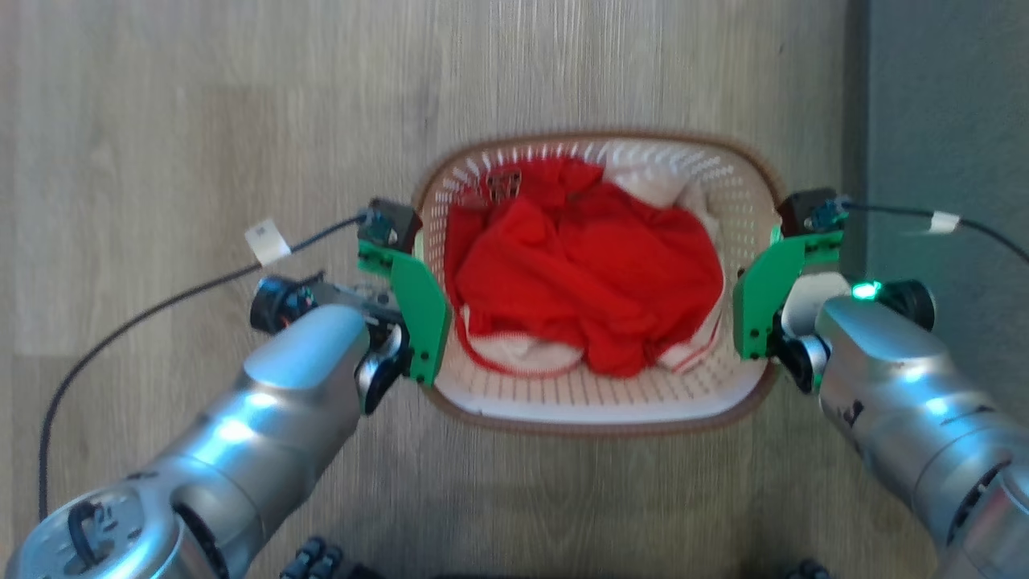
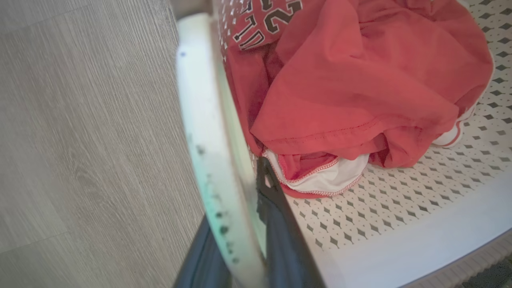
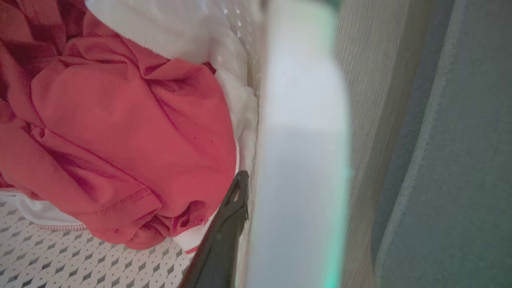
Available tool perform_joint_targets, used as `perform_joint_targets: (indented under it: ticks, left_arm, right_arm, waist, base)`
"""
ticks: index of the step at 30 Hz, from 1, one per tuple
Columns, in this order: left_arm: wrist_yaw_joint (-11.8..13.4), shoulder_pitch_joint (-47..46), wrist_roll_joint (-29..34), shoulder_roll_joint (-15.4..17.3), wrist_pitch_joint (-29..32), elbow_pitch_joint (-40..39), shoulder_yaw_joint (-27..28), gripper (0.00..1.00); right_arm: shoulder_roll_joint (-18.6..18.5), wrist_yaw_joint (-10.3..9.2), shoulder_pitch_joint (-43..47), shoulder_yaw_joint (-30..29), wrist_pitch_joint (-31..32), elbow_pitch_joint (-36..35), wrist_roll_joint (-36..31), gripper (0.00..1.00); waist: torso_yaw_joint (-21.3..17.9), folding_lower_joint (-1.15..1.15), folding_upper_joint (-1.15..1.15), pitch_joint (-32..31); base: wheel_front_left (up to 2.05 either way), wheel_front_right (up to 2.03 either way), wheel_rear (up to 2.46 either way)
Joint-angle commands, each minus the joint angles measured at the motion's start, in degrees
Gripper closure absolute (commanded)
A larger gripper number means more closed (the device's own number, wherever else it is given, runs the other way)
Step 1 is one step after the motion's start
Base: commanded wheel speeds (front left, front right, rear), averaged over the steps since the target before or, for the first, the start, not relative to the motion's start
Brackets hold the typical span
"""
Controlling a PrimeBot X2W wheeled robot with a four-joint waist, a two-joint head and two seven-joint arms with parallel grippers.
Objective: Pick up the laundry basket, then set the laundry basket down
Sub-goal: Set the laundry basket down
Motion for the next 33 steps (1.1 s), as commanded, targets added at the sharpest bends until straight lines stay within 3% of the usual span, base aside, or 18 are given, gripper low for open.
perform_joint_targets:
  ticks: [1,15,33]
  left_arm:
    - [-0.9,-2.6,1.2,-1.0,-1.2,-2.8,0.3,1.0]
    - [0.0,-6.2,2.7,-1.0,-2.7,-3.8,0.3,1.0]
    - [0.8,-7.7,3.3,-1.0,-4.0,-5.2,0.3,1.0]
  right_arm:
    - [1.5,0.42,0.4,1.1,-0.9,-1.2,-1.7,1.0]
    - [0.4,0.42,-3.0,2.1,-5.5,-0.4,-4.7,1.0]
    - [0.0,0.42,-4.7,1.8,-8.7,0.3,-5.4,1.0]
  waist:
    - [-0.5,-0.01,0.0,4.6]
    - [0.8,-0.01,0.0,13.7]
    - [1.6,-0.01,0.0,18.6]
  base:
    - [0.0,0.0,0.0]
    - [0.0,0.0,0.0]
    - [0.0,0.0,0.0]
